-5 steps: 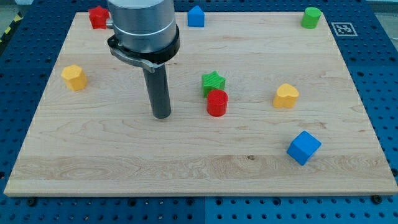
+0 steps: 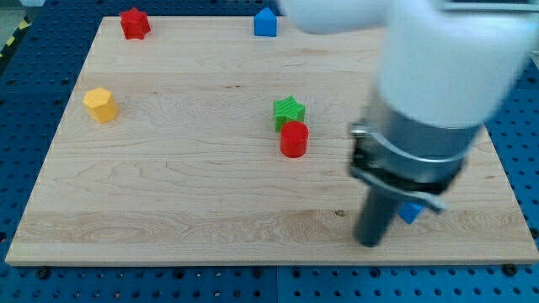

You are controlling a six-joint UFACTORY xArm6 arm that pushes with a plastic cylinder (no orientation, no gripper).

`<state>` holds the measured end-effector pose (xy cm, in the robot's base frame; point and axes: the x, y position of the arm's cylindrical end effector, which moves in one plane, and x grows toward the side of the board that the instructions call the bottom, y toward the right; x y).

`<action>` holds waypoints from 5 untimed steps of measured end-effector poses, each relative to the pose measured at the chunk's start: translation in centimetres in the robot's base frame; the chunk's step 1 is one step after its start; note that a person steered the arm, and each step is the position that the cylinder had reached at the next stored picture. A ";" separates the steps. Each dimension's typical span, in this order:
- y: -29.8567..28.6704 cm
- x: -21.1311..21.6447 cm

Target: Move blue cube to the center right

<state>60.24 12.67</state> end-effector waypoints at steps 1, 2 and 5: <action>3.9 -0.2; 6.3 -0.6; 4.5 -2.3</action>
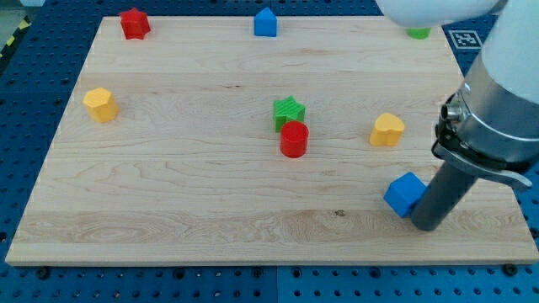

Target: Move blue cube to the center right

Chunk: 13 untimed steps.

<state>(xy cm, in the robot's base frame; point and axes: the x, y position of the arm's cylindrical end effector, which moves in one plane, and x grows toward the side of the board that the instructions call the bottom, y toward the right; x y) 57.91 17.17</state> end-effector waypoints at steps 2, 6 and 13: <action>-0.9 -2.4; -7.3 -2.7; -0.6 -6.9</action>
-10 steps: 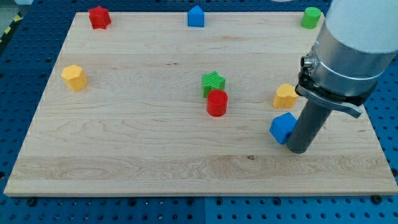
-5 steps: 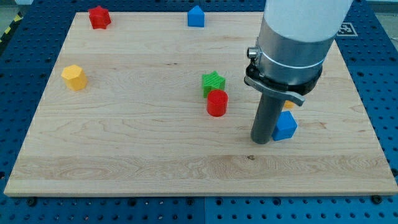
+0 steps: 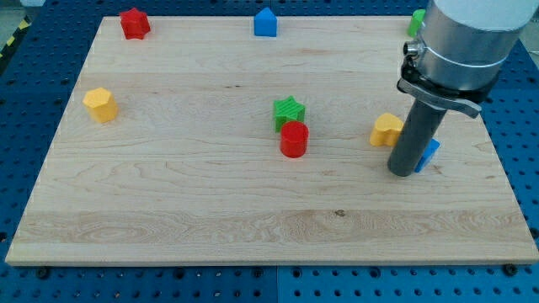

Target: Move blue cube to the center right

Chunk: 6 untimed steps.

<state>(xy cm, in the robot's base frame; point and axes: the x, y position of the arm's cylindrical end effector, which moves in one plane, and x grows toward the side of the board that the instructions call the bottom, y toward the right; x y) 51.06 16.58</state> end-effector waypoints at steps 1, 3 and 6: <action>1.1 -0.2; 2.9 -2.3; 4.5 -3.3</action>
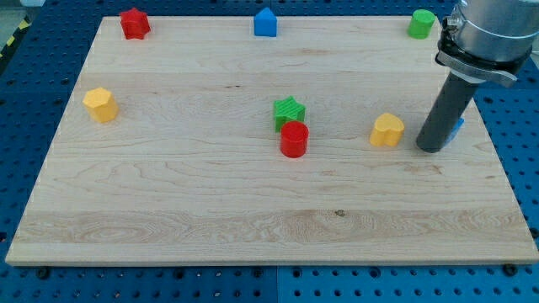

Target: Move blue cube to the center right

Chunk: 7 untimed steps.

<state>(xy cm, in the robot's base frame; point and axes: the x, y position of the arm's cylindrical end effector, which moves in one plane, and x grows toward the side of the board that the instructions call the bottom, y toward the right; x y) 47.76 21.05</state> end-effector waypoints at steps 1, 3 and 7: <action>1.5 0.4; 3.3 0.4; 3.3 -1.3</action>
